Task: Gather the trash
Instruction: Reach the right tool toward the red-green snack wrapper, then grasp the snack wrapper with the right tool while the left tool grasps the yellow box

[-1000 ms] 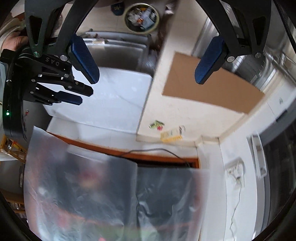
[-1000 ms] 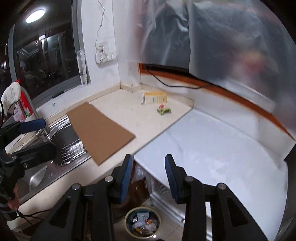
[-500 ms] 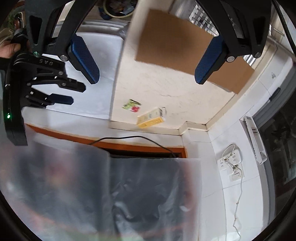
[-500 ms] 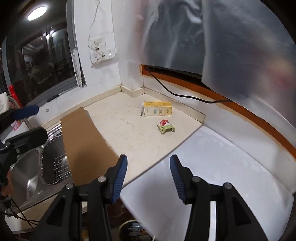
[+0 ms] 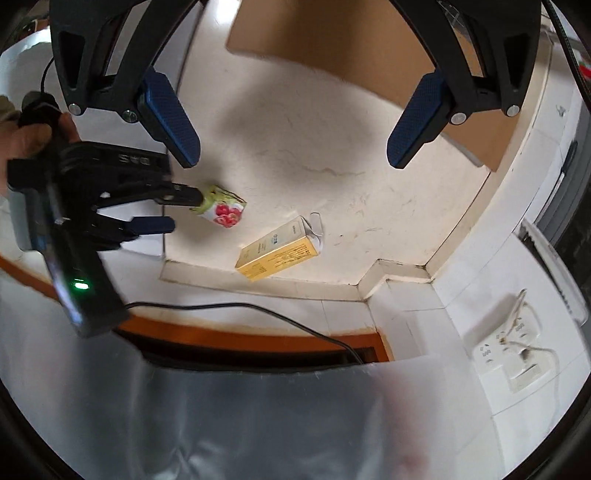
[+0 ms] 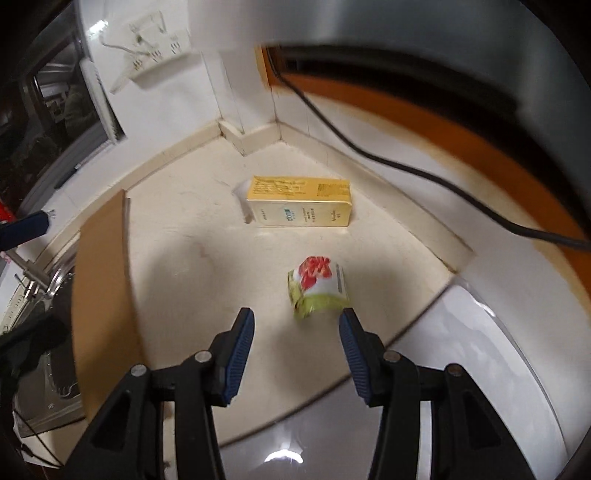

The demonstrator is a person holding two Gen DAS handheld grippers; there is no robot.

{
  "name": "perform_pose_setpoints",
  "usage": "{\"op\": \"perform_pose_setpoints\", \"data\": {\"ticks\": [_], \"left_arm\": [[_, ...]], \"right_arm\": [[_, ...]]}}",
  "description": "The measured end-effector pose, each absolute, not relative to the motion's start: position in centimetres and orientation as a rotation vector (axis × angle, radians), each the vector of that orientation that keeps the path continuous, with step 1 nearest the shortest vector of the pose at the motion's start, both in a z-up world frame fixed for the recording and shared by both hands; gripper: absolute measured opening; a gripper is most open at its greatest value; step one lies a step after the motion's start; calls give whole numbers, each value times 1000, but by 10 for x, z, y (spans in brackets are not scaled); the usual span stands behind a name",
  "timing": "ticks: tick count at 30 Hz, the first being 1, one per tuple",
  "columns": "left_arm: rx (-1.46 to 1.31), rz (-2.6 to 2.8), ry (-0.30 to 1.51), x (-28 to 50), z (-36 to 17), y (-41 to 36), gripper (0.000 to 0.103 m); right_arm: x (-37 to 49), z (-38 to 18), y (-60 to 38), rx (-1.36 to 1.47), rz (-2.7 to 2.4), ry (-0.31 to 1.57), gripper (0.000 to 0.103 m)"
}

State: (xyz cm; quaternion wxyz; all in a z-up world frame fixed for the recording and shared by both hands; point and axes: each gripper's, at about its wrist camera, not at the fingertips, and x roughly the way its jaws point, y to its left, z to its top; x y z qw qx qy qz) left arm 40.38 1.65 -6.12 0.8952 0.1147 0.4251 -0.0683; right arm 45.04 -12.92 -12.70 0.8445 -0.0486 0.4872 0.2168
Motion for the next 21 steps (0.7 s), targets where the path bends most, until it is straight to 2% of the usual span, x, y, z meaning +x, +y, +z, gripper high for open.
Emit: {"op": "perform_pose_setpoints", "data": {"ticks": [9,10,13,16,21], "left_arm": [[322,-131,957,455,-91,8,100],[331,-129,960,458,-93,7,100],[353,-131,968,471,-98,3,100],[372,-137,973,481,-104,-2,100],[408,-151,971,502,-113,-17,100]], "right_arm": [[494,-177,-112,-163,448,1129,48],[495,-179,-112,-167,445,1129,46],[496,-180,-117,-167,450,1107,31],[494,-180,-126,-152,466,1100,24],[490,-176,-143,-137,463,1073,21]]}}
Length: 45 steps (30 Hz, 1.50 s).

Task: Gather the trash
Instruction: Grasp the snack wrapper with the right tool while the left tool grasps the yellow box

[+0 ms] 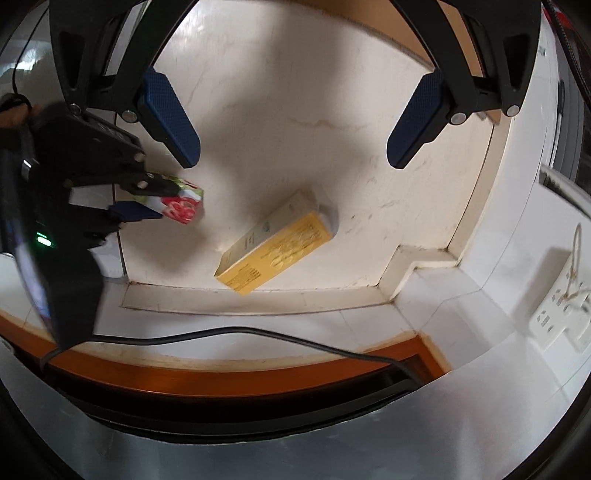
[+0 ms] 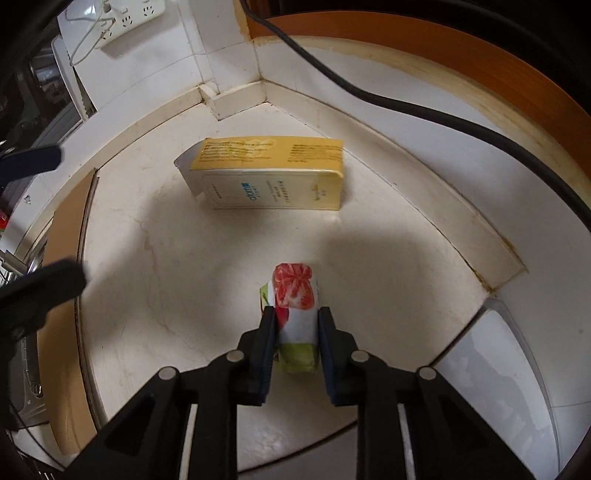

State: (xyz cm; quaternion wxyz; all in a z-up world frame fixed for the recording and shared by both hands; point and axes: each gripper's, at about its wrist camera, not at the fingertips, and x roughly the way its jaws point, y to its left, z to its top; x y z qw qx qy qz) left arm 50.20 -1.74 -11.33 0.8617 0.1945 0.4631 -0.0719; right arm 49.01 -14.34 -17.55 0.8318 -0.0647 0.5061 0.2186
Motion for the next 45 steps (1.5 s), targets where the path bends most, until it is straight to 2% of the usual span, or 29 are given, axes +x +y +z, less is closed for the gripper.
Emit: {"op": "perform_pose_setpoints", "data": {"ticks": [17,31,35,36,37,39,45], "left_arm": [[601,-207,980,582,-146,-62,100],[567,-247,1152,616,-188,-53,100],[542,-244,1146,610,-188,-53,92],[527,-251,1144,607,-186,-54,81],[495,-262,1153,604,-183,-54,67],[426,-277,1186,603,-182,-52,56],[322,-246,1207,589,-174,-49,51]], "right_arm": [[496,-165,-177,-67,454,999,21],[496,-162,-189,-32,381,946,21],[495,-163,-189,-33,382,949,21],[494,-164,-189,-32,382,952,21],[493,-164,-189,-30,382,953,21],[493,-165,-188,-28,382,957,21],[492,-168,-183,-29,382,967,21]]}}
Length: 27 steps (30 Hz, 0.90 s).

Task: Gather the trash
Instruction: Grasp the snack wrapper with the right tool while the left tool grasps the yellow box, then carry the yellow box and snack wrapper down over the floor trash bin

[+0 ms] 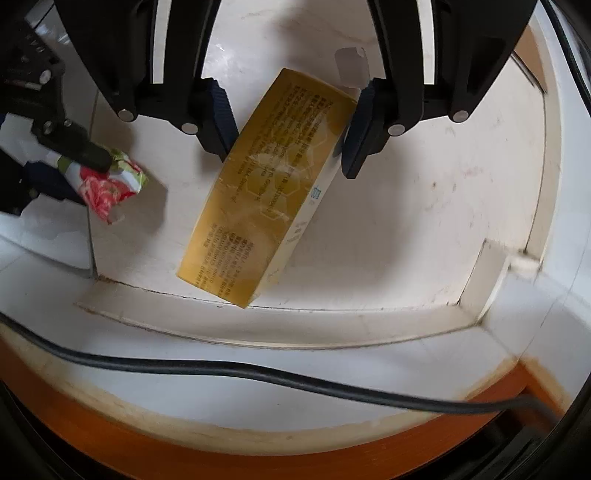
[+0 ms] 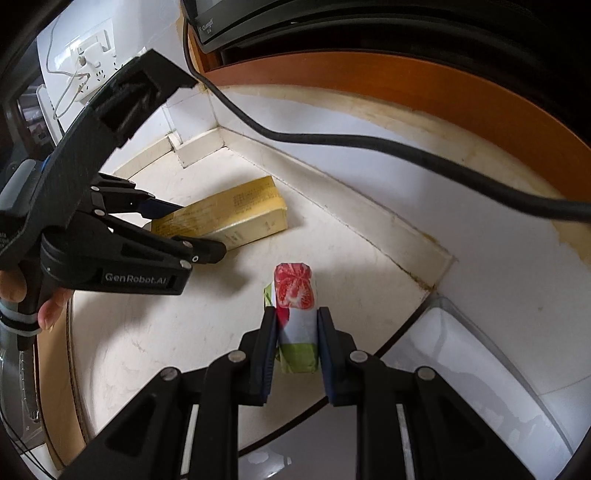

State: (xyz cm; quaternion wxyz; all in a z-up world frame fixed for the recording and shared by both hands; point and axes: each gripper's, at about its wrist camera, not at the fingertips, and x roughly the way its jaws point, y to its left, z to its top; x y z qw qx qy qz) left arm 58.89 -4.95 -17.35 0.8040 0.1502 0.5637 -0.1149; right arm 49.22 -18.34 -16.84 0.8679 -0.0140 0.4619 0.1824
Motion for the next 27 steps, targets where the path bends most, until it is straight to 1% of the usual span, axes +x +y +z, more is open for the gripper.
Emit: {"op": "perform_pose_setpoints", "data": {"ticks": [3,6,10,14,19,23,27], "left_arm": [[263,-223,1219,576,-166,-48,48],[192,-214,1244,559,-160,-45,43],[151,-220,1250,527,-154,-48,41],[121,-228,1235,495,-143,-51,40],[65,-254,1191,443,-117,-52,40],[24,-278,1139,391,-94,-51,40],[1,-272,1094,336,-81,-46,40]], "right_arm": [[486,-169,-184,-23,383,968,21],[474,-163,-184,-15,385,968,21],[455,-157,-186,-4,388,963,21],[433,-146,-189,11,392,960,21],[396,-131,-195,28,399,945,21],[362,-121,-196,34,406,941,21],[321,-111,-199,46,405,937,21]]}}
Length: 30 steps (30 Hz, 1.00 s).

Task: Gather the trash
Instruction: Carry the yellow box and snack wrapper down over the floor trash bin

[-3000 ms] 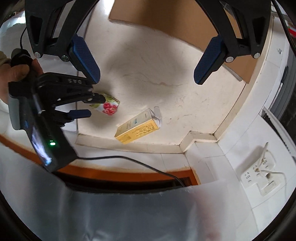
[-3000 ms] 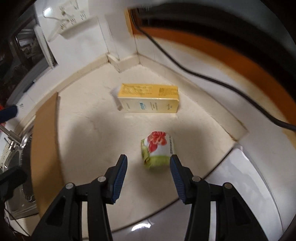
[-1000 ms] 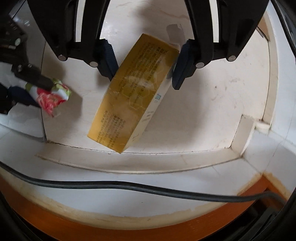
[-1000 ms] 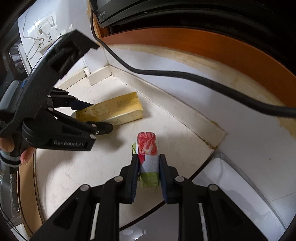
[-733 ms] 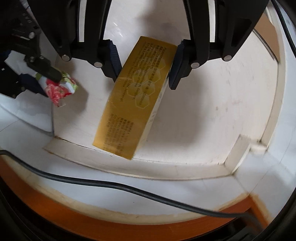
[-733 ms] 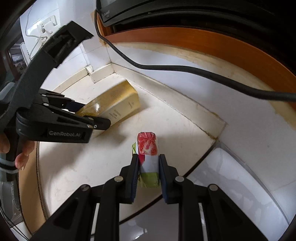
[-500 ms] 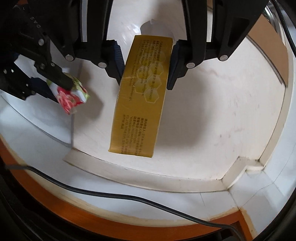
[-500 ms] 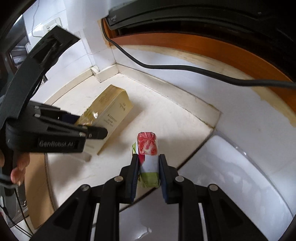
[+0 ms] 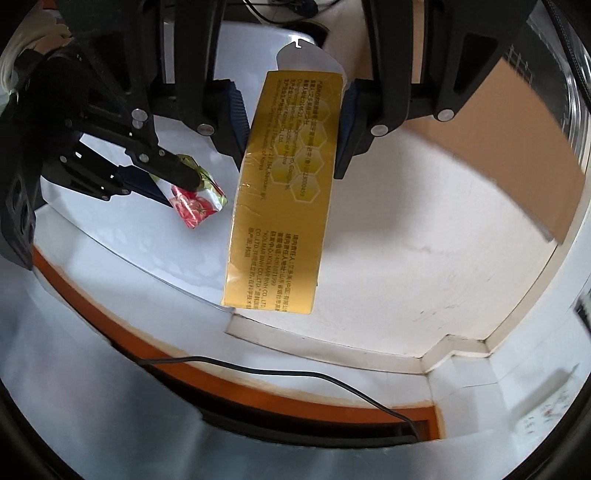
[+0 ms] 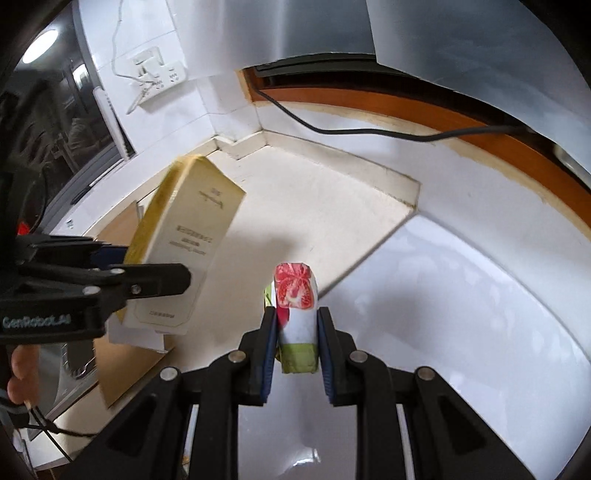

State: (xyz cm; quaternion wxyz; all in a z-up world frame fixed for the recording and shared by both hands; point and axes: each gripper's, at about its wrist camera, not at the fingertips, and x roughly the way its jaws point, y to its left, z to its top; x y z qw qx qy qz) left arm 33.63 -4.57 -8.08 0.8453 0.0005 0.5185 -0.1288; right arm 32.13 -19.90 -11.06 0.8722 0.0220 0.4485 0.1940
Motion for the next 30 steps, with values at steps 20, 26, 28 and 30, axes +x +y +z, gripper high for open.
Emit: {"op": "perform_pose_setpoints", "data": {"ticks": [20,26,28,30], "left_arm": [[-60,-370,1073,111,-113,1,40],[-56,-356,1127,76,-150,11,40],[-63,-349,1143,69,-164,13,40],[-65,-334,1159,60,-180,15,40]], "right_arm": [[103,-96,-153,100,317,925,21],[66,-125,-139,82,308,1019,21],[58,-136,-136,77,305,1054,21],[53,-150,-133,66,302,1089,21]]}}
